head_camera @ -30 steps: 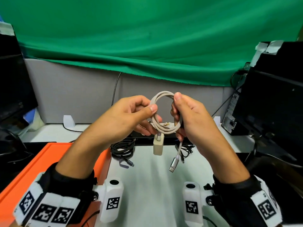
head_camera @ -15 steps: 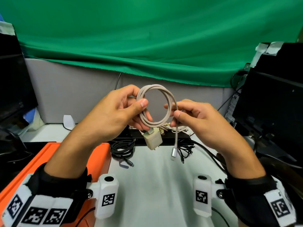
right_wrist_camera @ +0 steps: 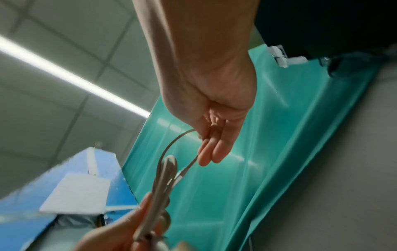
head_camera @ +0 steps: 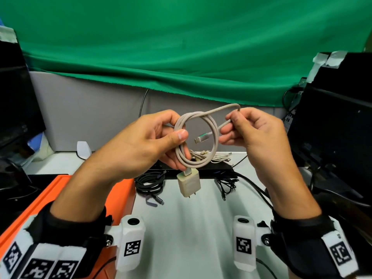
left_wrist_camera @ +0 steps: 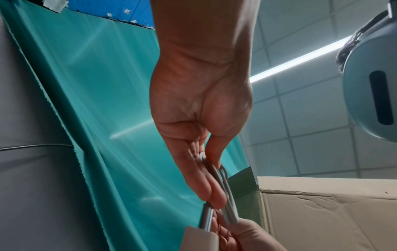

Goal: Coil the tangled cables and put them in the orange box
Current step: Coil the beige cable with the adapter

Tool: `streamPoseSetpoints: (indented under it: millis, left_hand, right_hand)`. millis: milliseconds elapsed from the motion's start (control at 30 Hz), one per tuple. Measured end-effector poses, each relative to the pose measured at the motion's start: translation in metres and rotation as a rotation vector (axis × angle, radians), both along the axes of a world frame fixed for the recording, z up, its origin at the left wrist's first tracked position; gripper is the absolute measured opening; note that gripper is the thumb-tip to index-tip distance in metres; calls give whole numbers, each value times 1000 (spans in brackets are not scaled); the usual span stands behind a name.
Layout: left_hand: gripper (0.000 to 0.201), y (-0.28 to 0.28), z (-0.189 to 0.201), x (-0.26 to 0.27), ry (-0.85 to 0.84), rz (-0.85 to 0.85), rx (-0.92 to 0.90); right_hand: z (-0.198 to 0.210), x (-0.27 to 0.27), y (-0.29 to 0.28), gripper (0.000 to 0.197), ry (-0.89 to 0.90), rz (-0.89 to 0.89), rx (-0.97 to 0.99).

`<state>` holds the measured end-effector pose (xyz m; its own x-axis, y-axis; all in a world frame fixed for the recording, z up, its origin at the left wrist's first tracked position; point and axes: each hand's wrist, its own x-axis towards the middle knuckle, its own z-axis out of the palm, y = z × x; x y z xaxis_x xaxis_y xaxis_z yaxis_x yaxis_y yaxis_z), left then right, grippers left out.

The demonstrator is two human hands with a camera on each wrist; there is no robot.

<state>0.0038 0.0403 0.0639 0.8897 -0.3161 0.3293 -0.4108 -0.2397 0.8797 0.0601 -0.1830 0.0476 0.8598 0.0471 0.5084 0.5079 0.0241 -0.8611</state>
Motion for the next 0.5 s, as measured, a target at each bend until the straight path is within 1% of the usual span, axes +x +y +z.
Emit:
streamPoseSetpoints:
  millis: [67,200,233,267,333,367,400,433,500]
  left_hand:
    - [21,1,1,0,-8,11,-3]
    - [17,1,2,1,-30,68,-54]
    - [15,1,2,1,-37,92,-78]
    - [12,0,2,2,-42,119,-105]
    - [10,-2,1,2,-58,171,-148]
    - [10,-4,1,3,-66,191,-162]
    - [11,-6,0,3,-73,209,-175]
    - [11,-7,-1,4,-77,222,-184]
    - [11,-11,-4,6,-81,242,-196]
  right_hand:
    - [-2,-1,2,23,70,120,18]
    - [-8,-8,15,28,242,368,-72]
    - [-10,-9,20,31,267,422,-65]
    - [-12,-10,24,34,293,478,-17]
    - [-14,-10,29,48,346,581,93]
    - [-15,-9,30,55,349,606,112]
    - [-15,-10,32,56,332,608,100]
    - [-16,-11,33,51,295,585,54]
    - [-19,-11,34,30,212,526,-52]
